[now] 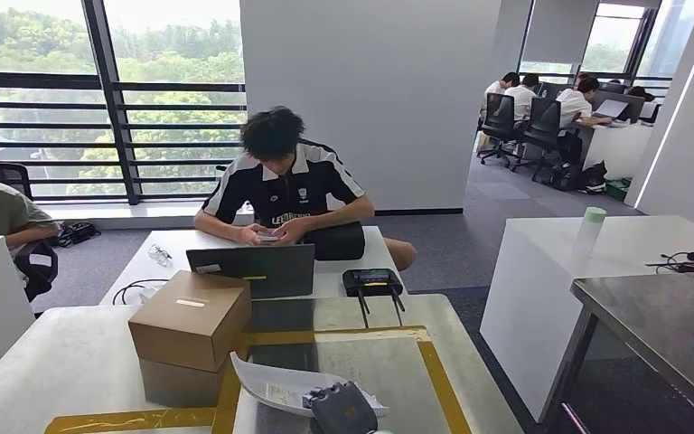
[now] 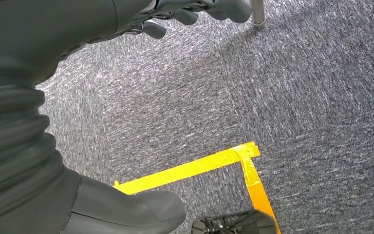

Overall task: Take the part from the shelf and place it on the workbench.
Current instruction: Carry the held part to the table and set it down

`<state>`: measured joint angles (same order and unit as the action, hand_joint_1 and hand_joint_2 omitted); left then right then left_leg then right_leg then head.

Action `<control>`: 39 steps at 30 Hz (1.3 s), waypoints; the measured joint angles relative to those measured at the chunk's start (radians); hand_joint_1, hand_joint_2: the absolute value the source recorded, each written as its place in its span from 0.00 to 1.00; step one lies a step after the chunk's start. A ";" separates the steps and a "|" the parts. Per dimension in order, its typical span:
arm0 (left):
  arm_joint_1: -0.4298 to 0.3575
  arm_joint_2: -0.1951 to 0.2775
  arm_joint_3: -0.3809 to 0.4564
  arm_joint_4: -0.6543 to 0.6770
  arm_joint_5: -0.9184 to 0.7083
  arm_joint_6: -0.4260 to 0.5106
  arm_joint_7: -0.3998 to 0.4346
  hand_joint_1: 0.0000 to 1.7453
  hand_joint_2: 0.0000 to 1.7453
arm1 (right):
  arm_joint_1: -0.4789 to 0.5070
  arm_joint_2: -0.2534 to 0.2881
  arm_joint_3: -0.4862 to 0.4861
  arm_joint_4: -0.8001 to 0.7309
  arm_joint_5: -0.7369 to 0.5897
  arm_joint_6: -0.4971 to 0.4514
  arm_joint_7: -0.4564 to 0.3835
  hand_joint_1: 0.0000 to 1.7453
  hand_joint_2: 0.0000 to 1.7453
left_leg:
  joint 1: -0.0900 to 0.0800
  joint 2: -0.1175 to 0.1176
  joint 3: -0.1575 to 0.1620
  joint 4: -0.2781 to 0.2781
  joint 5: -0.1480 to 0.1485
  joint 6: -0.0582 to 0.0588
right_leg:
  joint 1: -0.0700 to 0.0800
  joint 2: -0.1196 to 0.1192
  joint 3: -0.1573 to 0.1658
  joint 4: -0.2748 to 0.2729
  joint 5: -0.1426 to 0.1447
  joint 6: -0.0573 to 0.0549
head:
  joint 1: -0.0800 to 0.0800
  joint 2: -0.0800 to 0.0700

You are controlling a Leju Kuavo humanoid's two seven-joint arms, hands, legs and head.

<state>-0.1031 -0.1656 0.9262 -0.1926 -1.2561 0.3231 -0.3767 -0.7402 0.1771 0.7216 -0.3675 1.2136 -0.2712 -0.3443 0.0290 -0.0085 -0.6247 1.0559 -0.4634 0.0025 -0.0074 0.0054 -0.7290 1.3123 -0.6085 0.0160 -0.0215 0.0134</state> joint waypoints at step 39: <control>0.003 -0.007 0.018 0.000 0.039 0.152 0.113 0.00 0.00 | 0.059 -0.157 -0.013 -0.429 -0.098 -0.354 0.048 0.00 0.00 | 0.043 0.009 0.023 -0.053 0.045 -0.091 | -0.038 0.011 0.147 -0.264 0.119 0.027 | -0.001 0.000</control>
<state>-0.1004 -0.1730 0.9445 -0.1931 -1.2175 0.4751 -0.2638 -0.6814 0.0204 0.7083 -0.7961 1.1157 -0.6253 -0.2961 0.0725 0.0003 -0.6017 1.0033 -0.4188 -0.0882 -0.0458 0.0163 -0.5818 1.0481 -0.4899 0.0428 -0.0223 0.0134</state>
